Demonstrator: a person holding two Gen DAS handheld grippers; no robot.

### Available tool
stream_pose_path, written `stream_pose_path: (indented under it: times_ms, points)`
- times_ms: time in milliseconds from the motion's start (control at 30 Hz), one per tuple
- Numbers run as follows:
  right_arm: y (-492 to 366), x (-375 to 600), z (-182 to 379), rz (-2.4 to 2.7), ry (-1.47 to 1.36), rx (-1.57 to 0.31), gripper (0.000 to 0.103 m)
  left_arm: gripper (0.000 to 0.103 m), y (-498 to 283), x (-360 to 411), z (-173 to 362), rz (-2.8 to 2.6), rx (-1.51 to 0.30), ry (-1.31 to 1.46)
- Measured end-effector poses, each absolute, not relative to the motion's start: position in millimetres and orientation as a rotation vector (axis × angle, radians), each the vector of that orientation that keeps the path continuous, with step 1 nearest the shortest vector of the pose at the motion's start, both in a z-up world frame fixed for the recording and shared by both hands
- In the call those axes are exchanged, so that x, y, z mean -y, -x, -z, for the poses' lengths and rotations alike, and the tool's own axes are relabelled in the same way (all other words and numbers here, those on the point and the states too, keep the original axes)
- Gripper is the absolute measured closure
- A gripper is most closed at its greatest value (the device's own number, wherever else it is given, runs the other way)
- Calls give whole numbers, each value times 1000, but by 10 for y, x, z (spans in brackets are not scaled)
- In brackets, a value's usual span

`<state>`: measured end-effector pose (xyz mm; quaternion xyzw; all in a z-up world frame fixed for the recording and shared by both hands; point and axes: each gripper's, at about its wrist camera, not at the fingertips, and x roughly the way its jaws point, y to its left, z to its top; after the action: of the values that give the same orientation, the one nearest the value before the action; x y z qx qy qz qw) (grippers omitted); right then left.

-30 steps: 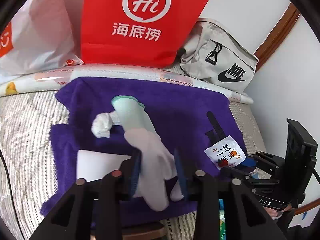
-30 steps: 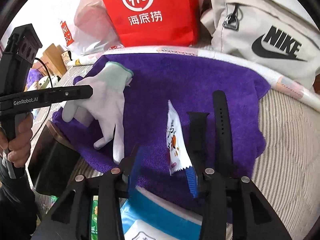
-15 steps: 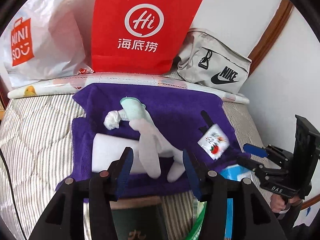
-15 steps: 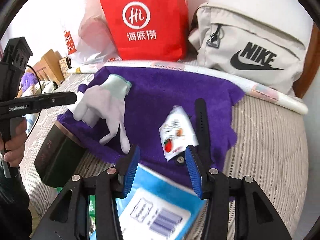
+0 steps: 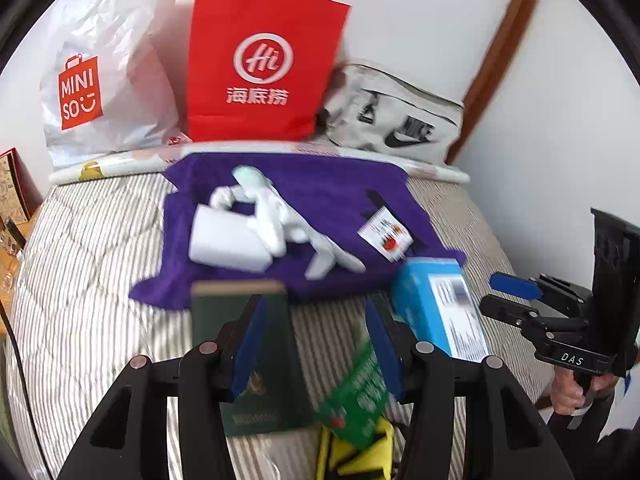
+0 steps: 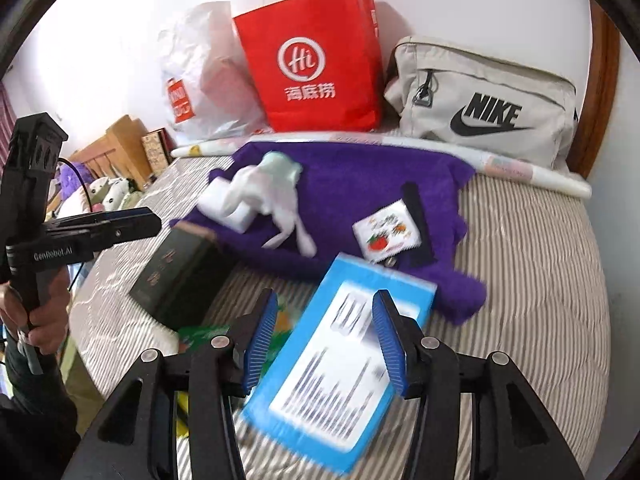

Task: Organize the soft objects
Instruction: 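Move both open tools back to the pile of items, then grasp the green fruit snack packet with the left tool while the right tool reaches the yellow pouch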

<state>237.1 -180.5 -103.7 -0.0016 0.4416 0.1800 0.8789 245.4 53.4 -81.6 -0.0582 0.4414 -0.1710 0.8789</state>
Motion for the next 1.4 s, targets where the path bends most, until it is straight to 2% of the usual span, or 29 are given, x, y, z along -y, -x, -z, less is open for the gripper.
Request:
stream_pose_path:
  times_ms: [400, 633, 1000, 1400]
  points:
    - [-1770, 1828, 1084, -397, -4, -899, 54, 54, -1969, 7, 1106, 451, -974, -62]
    - [-1644, 2027, 1257, -373, -53, -910, 54, 48, -1985, 264, 1294, 507, -1028, -163]
    - [-1592, 2241, 1393, -365, -61, -899, 54, 48, -2166, 499, 1518, 526, -1103, -339]
    - [-1583, 2313, 1450, -368, -85, -911, 54, 50, -2332, 575, 1726, 516, -1174, -399]
